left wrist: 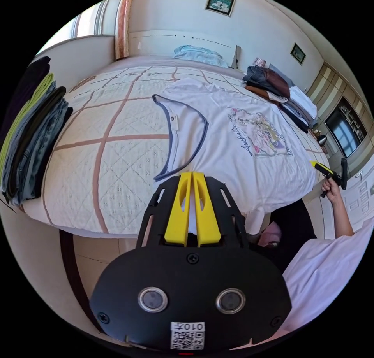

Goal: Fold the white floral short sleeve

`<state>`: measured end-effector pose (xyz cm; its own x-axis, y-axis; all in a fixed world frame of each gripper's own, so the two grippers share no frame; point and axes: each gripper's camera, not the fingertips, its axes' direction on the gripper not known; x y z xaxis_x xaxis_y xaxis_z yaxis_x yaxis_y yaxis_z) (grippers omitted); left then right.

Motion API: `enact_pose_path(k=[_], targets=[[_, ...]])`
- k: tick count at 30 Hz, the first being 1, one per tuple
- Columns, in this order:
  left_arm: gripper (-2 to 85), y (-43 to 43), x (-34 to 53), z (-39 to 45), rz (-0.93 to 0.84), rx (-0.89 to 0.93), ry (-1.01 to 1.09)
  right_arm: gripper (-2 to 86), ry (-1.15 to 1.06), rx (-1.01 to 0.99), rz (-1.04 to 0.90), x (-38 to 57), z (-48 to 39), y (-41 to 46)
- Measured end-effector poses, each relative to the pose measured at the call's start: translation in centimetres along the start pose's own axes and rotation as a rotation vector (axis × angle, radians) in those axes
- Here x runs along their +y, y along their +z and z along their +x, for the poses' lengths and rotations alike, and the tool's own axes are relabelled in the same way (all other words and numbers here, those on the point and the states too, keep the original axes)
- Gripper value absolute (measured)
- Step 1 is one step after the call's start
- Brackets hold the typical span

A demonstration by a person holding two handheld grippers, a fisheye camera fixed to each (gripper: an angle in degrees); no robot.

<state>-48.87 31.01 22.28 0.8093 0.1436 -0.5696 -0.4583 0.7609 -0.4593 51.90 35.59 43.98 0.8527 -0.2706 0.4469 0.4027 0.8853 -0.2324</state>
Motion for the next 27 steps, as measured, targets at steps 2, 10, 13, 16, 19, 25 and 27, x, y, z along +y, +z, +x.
enact_pose_path(k=[2, 10, 13, 16, 19, 25, 27], targets=[[0.2, 0.1, -0.2, -0.5, -0.015, -0.008, 0.006, 3.3, 0.071, -0.04, -0.026, 0.3, 1.8, -0.5], [2.2, -2.6, 2.1, -2.0, 0.127, -0.074, -0.07, 4.5, 0.112, 0.082, 0.202, 1.8, 0.4, -6.8], [3.9, -3.2, 4.8, -2.2, 0.138, -0.035, -0.1, 5.3, 0.036, 0.045, -0.012, 0.9, -1.0, -4.3], [6.1, -1.0, 7.2, -2.6, 0.044, 0.07, -0.122, 5.8, 0.133, 0.09, 0.11, 0.1, -2.8, -7.1], [8.2, 1.4, 9.1, -3.5, -0.012, 0.154, -0.158, 6.1, 0.159, 0.213, 0.348, -0.9, -8.3, -12.2], [12.2, 6.7, 9.4, -6.2, -0.069, 0.389, -0.117, 4.9, -0.137, 0.103, 0.272, -5.4, -20.2, -12.0], [12.7, 7.5, 8.6, -6.8, -0.062, 0.443, -0.052, 4.1, -0.167, 0.032, 0.259, -6.4, -22.4, -12.1]])
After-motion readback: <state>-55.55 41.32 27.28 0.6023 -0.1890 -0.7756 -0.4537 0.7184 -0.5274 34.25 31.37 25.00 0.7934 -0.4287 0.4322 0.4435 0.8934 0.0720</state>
